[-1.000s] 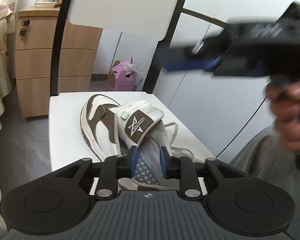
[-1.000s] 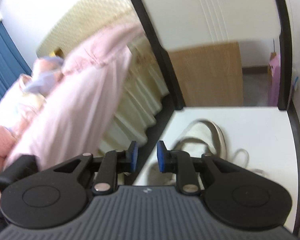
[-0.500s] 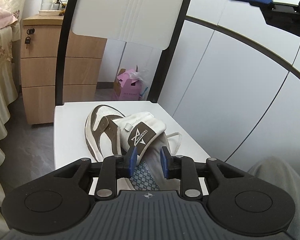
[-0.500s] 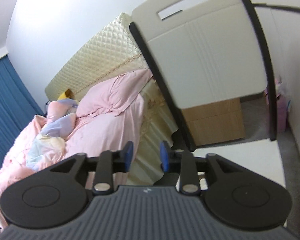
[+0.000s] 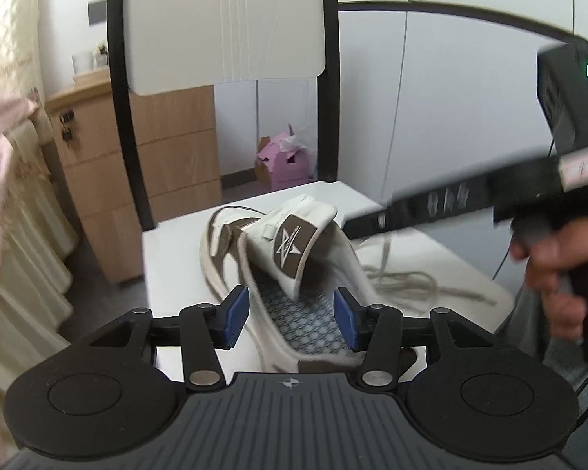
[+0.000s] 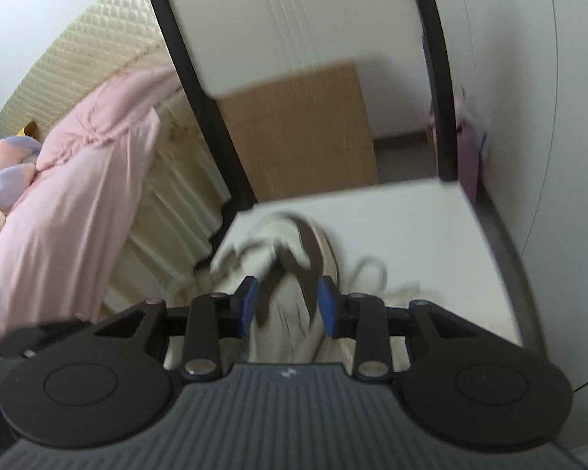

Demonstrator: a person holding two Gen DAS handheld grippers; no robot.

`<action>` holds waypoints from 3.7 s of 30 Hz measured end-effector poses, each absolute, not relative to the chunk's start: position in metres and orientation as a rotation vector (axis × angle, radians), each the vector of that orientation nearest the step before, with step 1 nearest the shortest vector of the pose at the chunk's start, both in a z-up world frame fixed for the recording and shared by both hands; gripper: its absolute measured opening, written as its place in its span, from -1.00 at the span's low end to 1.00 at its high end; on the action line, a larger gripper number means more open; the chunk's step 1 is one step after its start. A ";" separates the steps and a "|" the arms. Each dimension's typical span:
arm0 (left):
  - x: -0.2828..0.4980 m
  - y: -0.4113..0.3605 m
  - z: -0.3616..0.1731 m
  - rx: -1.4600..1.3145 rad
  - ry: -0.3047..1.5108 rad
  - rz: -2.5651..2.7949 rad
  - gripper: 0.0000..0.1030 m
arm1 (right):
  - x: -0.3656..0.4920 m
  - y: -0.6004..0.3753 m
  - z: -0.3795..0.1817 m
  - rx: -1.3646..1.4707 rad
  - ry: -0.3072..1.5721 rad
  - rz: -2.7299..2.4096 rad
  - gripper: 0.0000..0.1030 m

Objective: Lace up shoes with both hands

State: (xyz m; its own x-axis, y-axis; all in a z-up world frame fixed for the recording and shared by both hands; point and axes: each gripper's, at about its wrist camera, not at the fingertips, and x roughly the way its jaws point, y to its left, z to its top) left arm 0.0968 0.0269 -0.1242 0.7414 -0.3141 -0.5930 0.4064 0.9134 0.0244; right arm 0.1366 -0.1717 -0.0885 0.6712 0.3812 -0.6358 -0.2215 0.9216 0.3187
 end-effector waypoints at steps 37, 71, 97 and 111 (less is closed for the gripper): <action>0.154 -0.059 -0.114 0.919 0.752 -0.560 0.02 | 0.153 -0.193 -0.139 0.629 0.779 0.535 -0.47; 0.198 -0.077 -0.176 1.387 0.841 -0.898 -0.53 | 0.153 -0.215 -0.155 0.805 0.797 0.502 -0.37; 0.129 0.003 -0.106 0.150 0.666 -0.281 -0.14 | 0.135 -0.200 -0.128 0.495 0.765 0.446 0.16; 0.126 0.023 -0.133 0.061 0.649 -0.257 -0.70 | 0.122 -0.166 -0.118 0.363 0.736 0.387 0.25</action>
State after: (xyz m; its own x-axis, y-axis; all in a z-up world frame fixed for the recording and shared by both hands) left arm 0.1260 0.0230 -0.1328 0.7664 -0.2173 -0.6045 0.2555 0.9665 -0.0235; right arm 0.1221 -0.1657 -0.1178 0.6772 0.4610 -0.5734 -0.2115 0.8684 0.4484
